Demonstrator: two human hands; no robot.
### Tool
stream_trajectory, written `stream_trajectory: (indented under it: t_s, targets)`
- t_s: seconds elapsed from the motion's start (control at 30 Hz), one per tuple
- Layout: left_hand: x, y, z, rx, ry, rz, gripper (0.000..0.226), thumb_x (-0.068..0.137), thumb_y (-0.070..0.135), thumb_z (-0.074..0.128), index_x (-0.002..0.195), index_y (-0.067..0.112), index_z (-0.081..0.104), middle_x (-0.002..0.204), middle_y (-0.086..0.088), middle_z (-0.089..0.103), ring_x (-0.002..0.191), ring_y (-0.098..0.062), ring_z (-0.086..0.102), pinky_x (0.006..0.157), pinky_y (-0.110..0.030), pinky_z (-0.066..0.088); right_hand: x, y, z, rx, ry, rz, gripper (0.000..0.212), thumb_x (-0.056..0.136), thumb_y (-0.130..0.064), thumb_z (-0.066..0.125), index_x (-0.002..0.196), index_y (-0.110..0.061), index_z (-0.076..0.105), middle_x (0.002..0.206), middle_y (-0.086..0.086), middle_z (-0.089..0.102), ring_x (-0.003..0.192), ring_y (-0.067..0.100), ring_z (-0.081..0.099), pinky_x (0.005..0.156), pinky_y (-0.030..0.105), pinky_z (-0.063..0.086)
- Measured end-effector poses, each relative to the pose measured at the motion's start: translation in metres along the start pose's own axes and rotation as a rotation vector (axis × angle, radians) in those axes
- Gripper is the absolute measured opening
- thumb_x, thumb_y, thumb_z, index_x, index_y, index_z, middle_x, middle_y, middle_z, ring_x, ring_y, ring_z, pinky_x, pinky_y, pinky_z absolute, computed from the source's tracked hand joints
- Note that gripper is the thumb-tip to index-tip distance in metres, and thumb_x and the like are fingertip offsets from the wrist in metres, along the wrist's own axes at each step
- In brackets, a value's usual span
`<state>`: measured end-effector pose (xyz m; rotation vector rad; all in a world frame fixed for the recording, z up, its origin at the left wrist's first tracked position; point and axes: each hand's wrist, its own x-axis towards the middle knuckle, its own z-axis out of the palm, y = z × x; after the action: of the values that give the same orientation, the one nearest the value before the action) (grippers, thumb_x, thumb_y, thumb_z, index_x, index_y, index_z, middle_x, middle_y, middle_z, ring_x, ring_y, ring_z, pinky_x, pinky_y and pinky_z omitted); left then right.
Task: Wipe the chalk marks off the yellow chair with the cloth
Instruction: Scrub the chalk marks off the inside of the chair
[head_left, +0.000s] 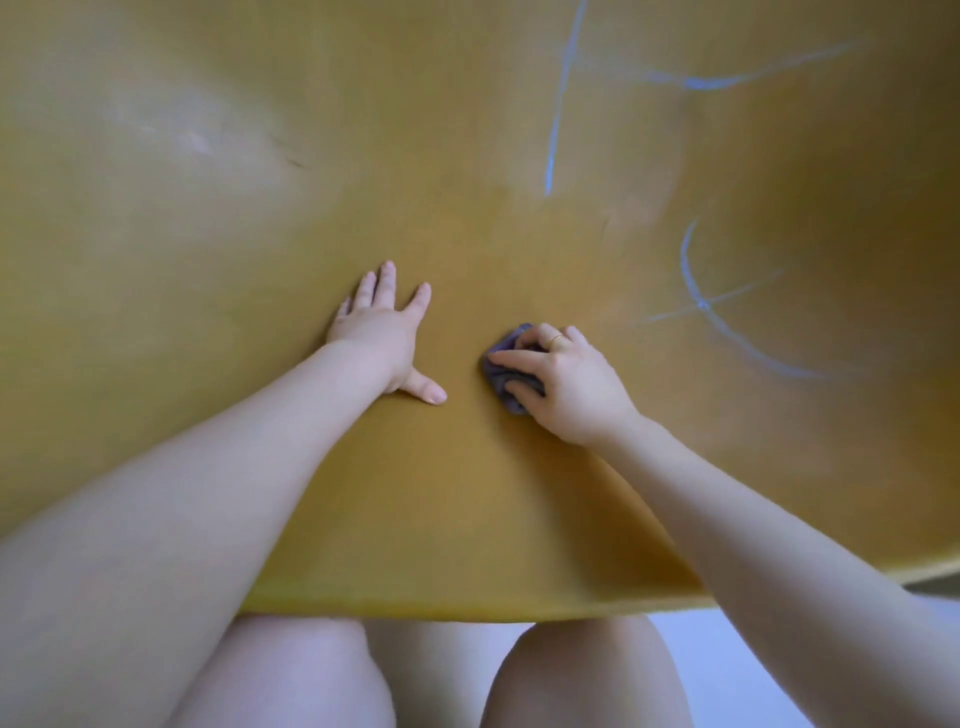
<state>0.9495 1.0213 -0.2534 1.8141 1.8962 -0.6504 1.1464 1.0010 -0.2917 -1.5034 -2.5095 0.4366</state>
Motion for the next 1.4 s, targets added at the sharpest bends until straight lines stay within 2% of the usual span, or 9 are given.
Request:
stream_trajectory:
  t_s: [0.17, 0.33, 0.5, 0.73, 0.87, 0.97, 1.13, 1.3, 1.4]
  targets:
    - [0.005, 0.001, 0.003, -0.011, -0.008, 0.004, 0.127, 0.064, 0.061, 0.073, 0.147, 0.029, -0.017, 0.150, -0.009, -0.033, 0.142, -0.026, -0.021, 0.116, -0.039, -0.003, 0.033, 0.055, -0.026, -0.163, 0.237, 0.400, 0.030, 0.092, -0.027, 0.052, 0.121, -0.029, 0.059, 0.125, 0.004, 0.050, 0.106, 0.032, 0.040, 0.086, 0.035, 0.037]
    - [0.010, -0.002, 0.007, -0.015, 0.020, 0.033, 0.125, 0.063, 0.063, 0.071, 0.148, 0.029, -0.015, 0.151, -0.010, -0.032, 0.143, -0.026, -0.020, 0.117, -0.039, -0.002, 0.050, 0.058, -0.021, -0.172, 0.311, 0.554, 0.030, 0.091, -0.025, 0.050, 0.119, -0.028, 0.059, 0.126, 0.005, 0.049, 0.110, 0.033, 0.038, 0.087, 0.034, 0.033]
    - [0.010, 0.001, 0.007, 0.000, 0.005, 0.025, 0.128, 0.063, 0.064, 0.071, 0.147, 0.027, -0.018, 0.150, -0.012, -0.033, 0.142, -0.028, -0.021, 0.116, -0.042, -0.003, 0.008, 0.019, -0.008, 0.065, 0.128, 0.325, 0.024, 0.086, -0.023, 0.055, 0.107, -0.023, 0.067, 0.112, 0.008, 0.056, 0.100, 0.029, 0.047, 0.083, 0.024, 0.024]
    - [0.006, 0.003, 0.001, 0.062, 0.049, 0.154, 0.125, 0.066, 0.062, 0.071, 0.148, 0.024, -0.017, 0.152, -0.012, -0.030, 0.143, -0.028, -0.017, 0.116, -0.042, -0.002, -0.046, -0.031, 0.003, 0.088, -0.025, 0.126, 0.045, 0.075, -0.039, 0.042, 0.108, -0.021, 0.067, 0.099, 0.007, 0.059, 0.073, 0.019, 0.035, 0.073, 0.019, 0.023]
    - [0.010, 0.008, 0.001, 0.111, 0.108, 0.438, 0.115, 0.071, 0.059, 0.068, 0.149, 0.031, -0.011, 0.154, -0.003, -0.026, 0.144, -0.022, -0.016, 0.117, -0.037, -0.004, -0.014, 0.000, -0.005, -0.032, 0.080, 0.260, 0.033, 0.085, -0.033, 0.053, 0.116, -0.026, 0.065, 0.112, 0.008, 0.059, 0.084, 0.029, 0.046, 0.078, 0.036, 0.039]
    - [0.016, 0.012, 0.002, 0.154, 0.075, 0.450, 0.112, 0.072, 0.063, 0.064, 0.149, 0.029, -0.009, 0.154, -0.002, -0.025, 0.144, -0.021, -0.017, 0.116, -0.036, -0.006, 0.017, 0.029, -0.015, -0.127, 0.176, 0.444, 0.033, 0.092, -0.028, 0.053, 0.124, -0.029, 0.058, 0.126, 0.004, 0.051, 0.106, 0.032, 0.043, 0.086, 0.035, 0.034]
    - [0.027, 0.012, 0.001, 0.072, 0.063, 0.430, 0.130, 0.060, 0.063, 0.073, 0.148, 0.025, -0.016, 0.153, 0.002, -0.028, 0.143, -0.017, -0.019, 0.116, -0.034, -0.006, 0.049, 0.056, -0.022, -0.211, 0.292, 0.567, 0.035, 0.093, -0.026, 0.048, 0.127, -0.027, 0.053, 0.131, 0.005, 0.046, 0.116, 0.032, 0.037, 0.089, 0.037, 0.033]
    - [0.034, 0.032, -0.013, -0.014, 0.301, 0.313, 0.116, 0.068, 0.061, 0.069, 0.151, 0.021, -0.001, 0.157, 0.000, 0.007, 0.142, -0.023, 0.012, 0.112, -0.039, 0.019, 0.024, 0.036, -0.009, -0.185, 0.199, 0.294, 0.034, 0.087, -0.019, 0.048, 0.117, -0.024, 0.062, 0.121, 0.005, 0.057, 0.099, 0.036, 0.046, 0.079, 0.040, 0.043]
    - [0.044, 0.045, -0.025, 0.073, 0.362, 0.255, 0.118, 0.067, 0.063, 0.068, 0.151, 0.018, -0.002, 0.158, -0.008, -0.010, 0.145, -0.024, -0.001, 0.116, -0.037, 0.009, 0.016, 0.025, -0.007, -0.130, 0.206, 0.046, 0.036, 0.078, -0.020, 0.041, 0.095, -0.023, 0.072, 0.098, 0.002, 0.068, 0.074, 0.033, 0.053, 0.059, 0.036, 0.049]
